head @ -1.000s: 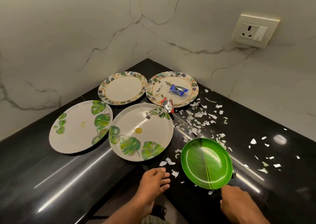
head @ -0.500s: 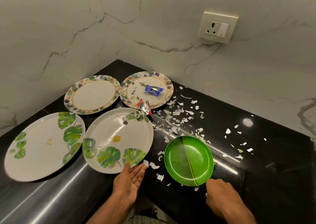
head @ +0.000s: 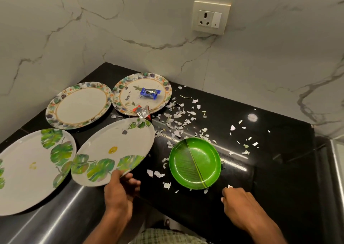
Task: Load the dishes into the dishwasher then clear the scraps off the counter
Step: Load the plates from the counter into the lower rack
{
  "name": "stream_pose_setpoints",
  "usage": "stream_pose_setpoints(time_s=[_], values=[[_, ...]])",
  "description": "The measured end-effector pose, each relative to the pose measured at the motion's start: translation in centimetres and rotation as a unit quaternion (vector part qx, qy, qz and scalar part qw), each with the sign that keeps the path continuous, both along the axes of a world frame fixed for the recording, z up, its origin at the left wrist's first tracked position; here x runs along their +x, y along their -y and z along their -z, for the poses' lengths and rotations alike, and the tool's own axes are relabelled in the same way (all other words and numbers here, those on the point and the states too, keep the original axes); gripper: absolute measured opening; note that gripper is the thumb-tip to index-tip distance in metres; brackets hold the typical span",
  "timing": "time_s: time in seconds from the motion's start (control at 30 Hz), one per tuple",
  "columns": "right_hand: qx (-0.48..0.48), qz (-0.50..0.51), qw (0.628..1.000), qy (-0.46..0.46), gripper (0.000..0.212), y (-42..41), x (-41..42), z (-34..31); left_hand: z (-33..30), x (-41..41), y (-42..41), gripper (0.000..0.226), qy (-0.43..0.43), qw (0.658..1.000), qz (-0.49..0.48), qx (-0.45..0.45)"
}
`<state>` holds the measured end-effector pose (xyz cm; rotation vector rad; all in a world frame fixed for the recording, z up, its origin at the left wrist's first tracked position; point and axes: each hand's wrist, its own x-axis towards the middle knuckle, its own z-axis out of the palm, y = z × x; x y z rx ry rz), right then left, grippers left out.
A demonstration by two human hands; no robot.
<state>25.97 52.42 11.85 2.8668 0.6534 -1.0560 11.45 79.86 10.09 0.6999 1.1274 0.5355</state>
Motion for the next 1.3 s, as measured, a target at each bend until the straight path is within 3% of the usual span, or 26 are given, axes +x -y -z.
stream_pose_setpoints(time_s=[0.23, 0.3, 0.37, 0.53, 0.67, 0.77, 0.8, 0.9, 0.97, 1.03, 1.1, 1.17, 1.2, 1.3], values=[[0.021, 0.026, 0.999, -0.007, 0.021, 1.3, -0.1, 0.0, -5.8, -1.8, -0.1, 0.035, 0.158, 0.984, 0.026, -0.075], [0.026, 0.034, 0.999, -0.008, 0.024, 1.5, -0.3, -0.1, -6.6, -2.4, 0.0, 0.029, 0.213, 0.966, 0.045, -0.137], [0.027, 0.04, 0.999, -0.008, 0.028, 1.7, -0.5, 0.0, -7.6, -2.9, 0.4, 0.023, 0.292, 0.926, 0.087, -0.225], [0.029, 0.053, 0.998, -0.019, 0.037, 1.6, -1.1, -0.6, -10.0, -2.4, 1.2, 0.027, 0.343, 0.887, 0.137, -0.276], [0.042, 0.064, 0.997, -0.028, 0.042, 1.6, -1.8, -1.3, -10.6, -1.5, 1.9, 0.035, 0.306, 0.905, 0.153, -0.253], [0.083, 0.089, 0.992, -0.038, 0.045, 1.9, -2.3, -1.5, -11.2, -0.2, 2.3, 0.027, 0.31, 0.903, 0.231, -0.189], [0.108, 0.105, 0.988, -0.038, 0.048, 2.1, -2.5, -1.5, -11.3, 0.1, 2.5, 0.025, 0.275, 0.912, 0.243, -0.182], [0.204, 0.171, 0.964, -0.018, 0.052, 2.8, -2.7, -1.8, -11.4, 0.3, 3.8, 0.031, 0.146, 0.953, 0.26, -0.05], [0.278, 0.241, 0.93, -0.012, 0.05, 3.4, -3.0, -1.9, -11.2, 0.4, 4.5, 0.036, 0.089, 0.953, 0.289, 0.008], [0.378, 0.345, 0.858, -0.034, 0.055, 3.8, -3.5, -2.3, -11.1, 0.3, 5.1, 0.034, 0.065, 0.942, 0.327, 0.021], [0.483, 0.455, 0.746, -0.055, 0.06, 3.7, -4.1, -3.2, -10.7, 0.2, 5.4, 0.023, 0.083, 0.924, 0.374, -0.003], [0.554, 0.543, 0.627, -0.071, 0.067, 3.9, -4.9, -4.7, -9.9, 0.3, 5.5, 0.029, 0.091, 0.899, 0.428, -0.018], [0.571, 0.567, 0.589, -0.076, 0.072, 4.3, -5.3, -5.4, -9.4, 0.4, 5.4, 0.031, 0.095, 0.882, 0.462, -0.017], [0.58, 0.595, 0.554, -0.061, 0.069, 6.0, -7.2, -6.6, -8.3, 0.3, 5.5, 0.029, 0.097, 0.813, 0.574, 0.012]])
